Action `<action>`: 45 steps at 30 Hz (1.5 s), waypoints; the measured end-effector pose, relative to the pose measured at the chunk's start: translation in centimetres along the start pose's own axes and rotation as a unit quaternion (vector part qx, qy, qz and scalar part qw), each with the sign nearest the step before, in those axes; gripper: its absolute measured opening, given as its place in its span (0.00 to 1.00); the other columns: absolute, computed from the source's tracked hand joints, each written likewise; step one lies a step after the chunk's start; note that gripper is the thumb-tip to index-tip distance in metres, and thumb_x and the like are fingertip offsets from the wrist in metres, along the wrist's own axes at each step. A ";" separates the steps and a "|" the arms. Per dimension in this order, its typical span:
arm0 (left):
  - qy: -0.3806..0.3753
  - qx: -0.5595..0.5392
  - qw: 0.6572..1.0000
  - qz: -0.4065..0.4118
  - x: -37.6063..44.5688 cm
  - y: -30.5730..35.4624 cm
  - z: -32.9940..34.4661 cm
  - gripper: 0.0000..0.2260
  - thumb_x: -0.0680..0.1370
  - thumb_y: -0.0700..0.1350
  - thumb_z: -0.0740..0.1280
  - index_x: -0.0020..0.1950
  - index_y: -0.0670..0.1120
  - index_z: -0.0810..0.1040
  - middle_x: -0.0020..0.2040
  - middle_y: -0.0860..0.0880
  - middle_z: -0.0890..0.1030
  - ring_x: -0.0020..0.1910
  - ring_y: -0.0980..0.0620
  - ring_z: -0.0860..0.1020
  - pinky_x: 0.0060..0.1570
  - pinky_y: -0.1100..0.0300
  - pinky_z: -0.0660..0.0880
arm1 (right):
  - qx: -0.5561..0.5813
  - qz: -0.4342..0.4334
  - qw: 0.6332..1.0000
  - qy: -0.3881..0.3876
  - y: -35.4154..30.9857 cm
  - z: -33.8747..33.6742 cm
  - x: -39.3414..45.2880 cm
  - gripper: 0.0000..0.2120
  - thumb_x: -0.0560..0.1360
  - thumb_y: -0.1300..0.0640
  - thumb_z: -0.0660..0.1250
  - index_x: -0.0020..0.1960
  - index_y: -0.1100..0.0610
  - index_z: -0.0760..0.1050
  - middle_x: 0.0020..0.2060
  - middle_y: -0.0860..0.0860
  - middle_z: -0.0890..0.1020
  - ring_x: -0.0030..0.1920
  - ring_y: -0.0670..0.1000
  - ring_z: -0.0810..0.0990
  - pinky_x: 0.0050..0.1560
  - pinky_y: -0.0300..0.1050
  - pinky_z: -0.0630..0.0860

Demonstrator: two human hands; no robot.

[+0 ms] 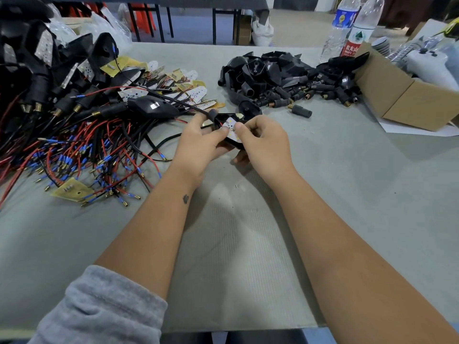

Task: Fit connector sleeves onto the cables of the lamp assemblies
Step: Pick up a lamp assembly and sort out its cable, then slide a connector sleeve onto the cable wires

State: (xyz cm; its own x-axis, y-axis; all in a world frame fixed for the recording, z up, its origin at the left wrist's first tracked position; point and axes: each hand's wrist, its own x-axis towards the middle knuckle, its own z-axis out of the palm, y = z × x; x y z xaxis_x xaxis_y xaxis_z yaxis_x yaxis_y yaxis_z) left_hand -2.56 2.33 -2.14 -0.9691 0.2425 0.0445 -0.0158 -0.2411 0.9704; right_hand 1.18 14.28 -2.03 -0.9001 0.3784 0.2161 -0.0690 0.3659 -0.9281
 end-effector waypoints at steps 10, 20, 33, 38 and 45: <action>0.003 0.039 0.999 0.023 -0.2 0.5 0.1 0.12 0.79 0.32 0.62 0.52 0.48 0.77 0.45 0.44 0.83 0.45 0.46 0.81 0.52 0.43 0.80 | 0.115 0.040 0.993 -0.010 -0.5 -0.4 0.1 0.15 0.79 0.49 0.64 0.44 0.61 0.77 0.33 0.51 0.80 0.30 0.48 0.77 0.30 0.39 0.71; -0.174 0.253 0.952 0.022 -0.7 -0.5 0.6 0.38 0.76 0.35 0.67 0.80 0.49 0.51 0.32 0.51 0.80 0.27 0.57 0.72 0.29 0.65 0.70 | 0.181 0.093 0.979 0.007 -0.3 -1.4 0.6 0.10 0.79 0.60 0.62 0.42 0.58 0.80 0.31 0.50 0.79 0.33 0.45 0.76 0.41 0.42 0.74; 0.023 0.073 0.996 -0.035 0.1 0.5 0.4 0.17 0.84 0.54 0.54 0.51 0.47 0.80 0.43 0.48 0.84 0.47 0.51 0.78 0.32 0.61 0.77 | 0.111 0.040 0.984 -0.133 -0.4 -1.5 0.3 0.09 0.80 0.62 0.62 0.41 0.58 0.76 0.29 0.50 0.77 0.32 0.50 0.72 0.39 0.49 0.69; 0.055 -0.121 0.989 -0.063 1.2 0.7 -1.8 0.18 0.85 0.52 0.53 0.51 0.43 0.78 0.40 0.48 0.85 0.40 0.52 0.83 0.41 0.60 0.80 | 0.082 0.011 0.959 -0.271 -0.5 -1.8 -0.1 0.07 0.79 0.65 0.64 0.49 0.68 0.78 0.28 0.51 0.79 0.29 0.47 0.73 0.33 0.40 0.70; 0.119 -0.214 0.968 -0.061 1.6 0.8 -2.0 0.11 0.82 0.44 0.61 0.43 0.44 0.79 0.28 0.52 0.78 0.25 0.57 0.76 0.31 0.65 0.76 | 0.107 0.032 0.930 -0.350 -0.6 -2.2 -0.2 0.06 0.79 0.66 0.63 0.45 0.65 0.77 0.28 0.53 0.80 0.28 0.52 0.74 0.28 0.35 0.70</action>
State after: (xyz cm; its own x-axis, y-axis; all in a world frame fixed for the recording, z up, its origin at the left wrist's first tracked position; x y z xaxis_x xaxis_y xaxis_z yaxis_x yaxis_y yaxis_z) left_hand -4.61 0.60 -1.75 -0.9821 0.0827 -0.1692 -0.1844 -0.6040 0.7754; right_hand 2.35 15.82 -0.85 -0.9596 -0.2804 -0.0217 -0.0232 0.1558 -0.9875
